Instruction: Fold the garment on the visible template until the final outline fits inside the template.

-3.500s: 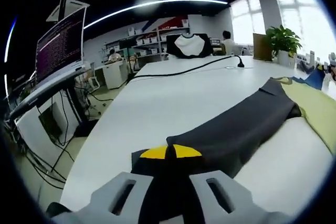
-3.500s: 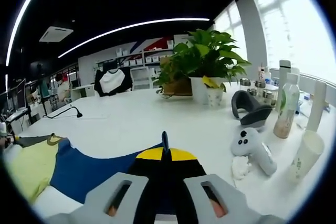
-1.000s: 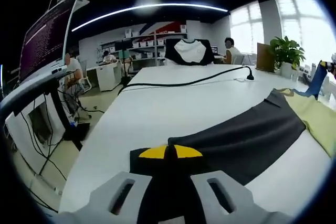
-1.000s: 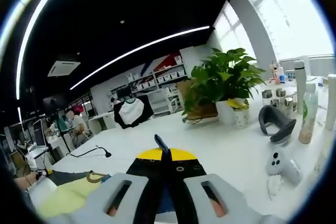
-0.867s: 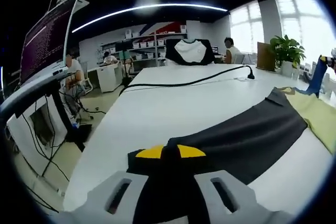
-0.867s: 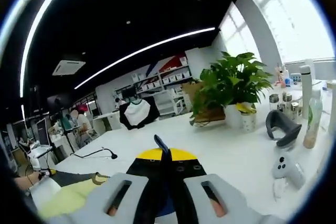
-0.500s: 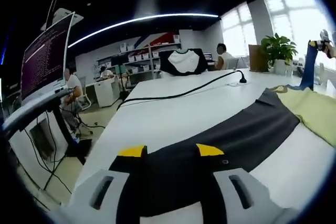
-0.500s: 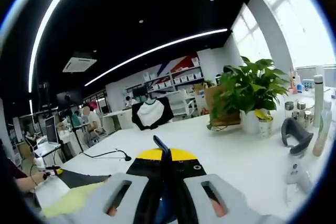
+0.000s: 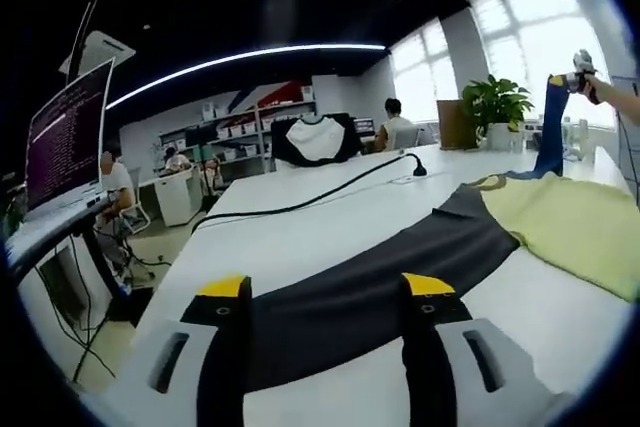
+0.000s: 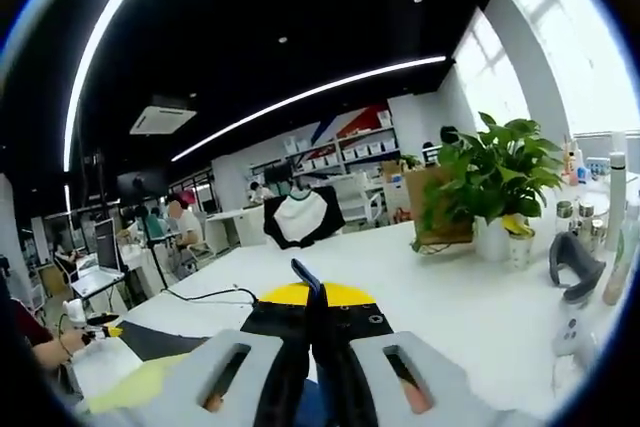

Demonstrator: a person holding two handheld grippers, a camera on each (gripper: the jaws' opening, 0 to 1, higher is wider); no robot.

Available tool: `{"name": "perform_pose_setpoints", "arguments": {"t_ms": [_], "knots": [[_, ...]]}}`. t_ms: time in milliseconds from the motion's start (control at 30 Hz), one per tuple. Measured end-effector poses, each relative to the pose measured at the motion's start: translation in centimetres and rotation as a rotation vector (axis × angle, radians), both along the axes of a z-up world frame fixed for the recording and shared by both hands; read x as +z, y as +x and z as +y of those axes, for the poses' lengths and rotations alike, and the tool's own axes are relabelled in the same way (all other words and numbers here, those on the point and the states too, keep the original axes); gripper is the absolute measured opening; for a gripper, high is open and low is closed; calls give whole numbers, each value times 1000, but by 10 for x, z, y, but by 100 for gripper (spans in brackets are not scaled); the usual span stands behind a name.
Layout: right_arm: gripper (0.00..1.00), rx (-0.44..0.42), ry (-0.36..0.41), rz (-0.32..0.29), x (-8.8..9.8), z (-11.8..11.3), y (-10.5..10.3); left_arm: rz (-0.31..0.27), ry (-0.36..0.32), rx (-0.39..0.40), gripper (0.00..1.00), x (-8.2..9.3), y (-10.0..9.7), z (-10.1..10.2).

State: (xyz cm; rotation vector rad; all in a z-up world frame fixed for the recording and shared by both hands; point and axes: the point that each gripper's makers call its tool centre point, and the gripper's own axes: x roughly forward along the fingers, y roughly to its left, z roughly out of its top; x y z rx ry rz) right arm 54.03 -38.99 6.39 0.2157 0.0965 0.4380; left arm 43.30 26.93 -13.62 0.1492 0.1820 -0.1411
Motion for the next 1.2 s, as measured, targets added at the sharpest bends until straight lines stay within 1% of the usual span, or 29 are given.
{"name": "perform_pose_setpoints", "arguments": {"t_ms": [33,67,100,133,167,267,400,500,567,600,667,733,800,900,933,967,1067,1200], "knots": [[0,-7,-1,-6,3,0,0,-13,26,8,61,1,-3,-2],[0,-5,-7,-13,5,2,-1,-10,21,5,62,0,-5,-4],[0,-1,-9,-18,7,3,-2,-8,10,-3,62,0,-7,-7],[0,1,-8,-23,9,5,-3,-7,-21,-14,62,0,-11,-12],[0,6,-5,-29,11,8,-5,-3,-34,-18,62,0,-15,-16],[0,28,-16,-37,16,18,-7,-11,-55,-40,63,5,-26,-30],[0,50,-37,-46,21,30,-8,-26,-80,-94,63,11,-38,-54],[0,65,-36,-48,24,37,-9,-38,-93,-136,63,15,-47,-72],[0,53,-34,-42,26,40,-10,-45,-103,-164,63,18,-53,-84],[0,56,-37,-45,28,42,-11,-45,-106,-163,63,18,-54,-85],[0,65,-43,-48,32,48,-12,-25,-116,-172,63,18,-58,-92],[0,73,-46,-53,35,55,-14,-40,-132,-205,62,21,-65,-105],[0,86,-53,-56,37,62,-15,-36,-124,-230,62,19,-73,-117],[0,97,-62,-57,39,69,-16,-47,-117,-266,62,20,-86,-134],[0,100,-64,-56,39,70,-16,-46,-118,-270,62,20,-88,-136],[0,104,-67,-55,39,72,-15,-49,-119,-286,62,21,-93,-142],[0,112,-70,-51,38,76,-14,-51,-121,-313,62,24,-100,-154],[0,117,-67,-46,38,81,-17,-43,-118,-351,62,23,-111,-172]]}}
